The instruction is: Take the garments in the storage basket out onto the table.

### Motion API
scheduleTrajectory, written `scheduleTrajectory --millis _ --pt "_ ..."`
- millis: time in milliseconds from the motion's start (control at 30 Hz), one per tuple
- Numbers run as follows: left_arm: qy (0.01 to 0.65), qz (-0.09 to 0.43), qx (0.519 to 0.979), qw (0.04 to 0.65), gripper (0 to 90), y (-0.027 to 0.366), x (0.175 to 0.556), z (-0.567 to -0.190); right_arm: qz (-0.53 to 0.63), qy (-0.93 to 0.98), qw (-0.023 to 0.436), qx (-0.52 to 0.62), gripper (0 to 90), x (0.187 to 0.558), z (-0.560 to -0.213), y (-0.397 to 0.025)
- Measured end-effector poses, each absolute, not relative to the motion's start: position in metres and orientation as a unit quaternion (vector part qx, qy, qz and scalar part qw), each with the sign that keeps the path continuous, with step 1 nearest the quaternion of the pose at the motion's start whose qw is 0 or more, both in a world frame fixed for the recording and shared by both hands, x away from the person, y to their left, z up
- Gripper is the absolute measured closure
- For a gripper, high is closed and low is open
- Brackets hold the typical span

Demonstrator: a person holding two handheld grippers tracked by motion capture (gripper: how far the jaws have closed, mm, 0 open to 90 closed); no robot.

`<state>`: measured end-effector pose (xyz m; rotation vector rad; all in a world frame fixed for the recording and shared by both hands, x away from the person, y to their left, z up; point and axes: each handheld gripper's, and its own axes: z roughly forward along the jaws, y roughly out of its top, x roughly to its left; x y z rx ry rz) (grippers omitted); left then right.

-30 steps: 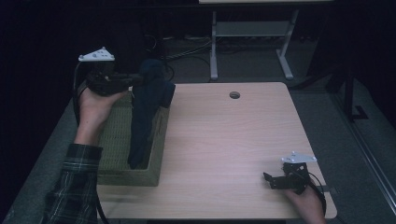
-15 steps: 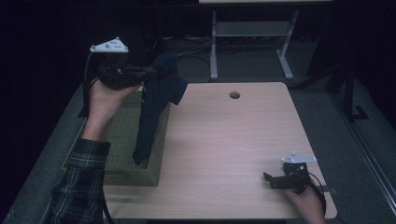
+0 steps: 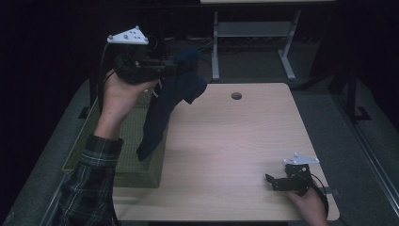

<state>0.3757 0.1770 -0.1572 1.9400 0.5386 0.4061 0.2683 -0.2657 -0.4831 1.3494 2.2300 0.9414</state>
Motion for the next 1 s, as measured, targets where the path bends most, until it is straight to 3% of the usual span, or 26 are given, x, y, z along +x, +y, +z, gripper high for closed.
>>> scheduleTrajectory --millis 1000 --pt "0.130 0.119 0.818 0.547 83.9 0.091 0.350 -0.142 0.334 0.791 0.183 0.479 2.1 0.268 -0.483 -0.266"
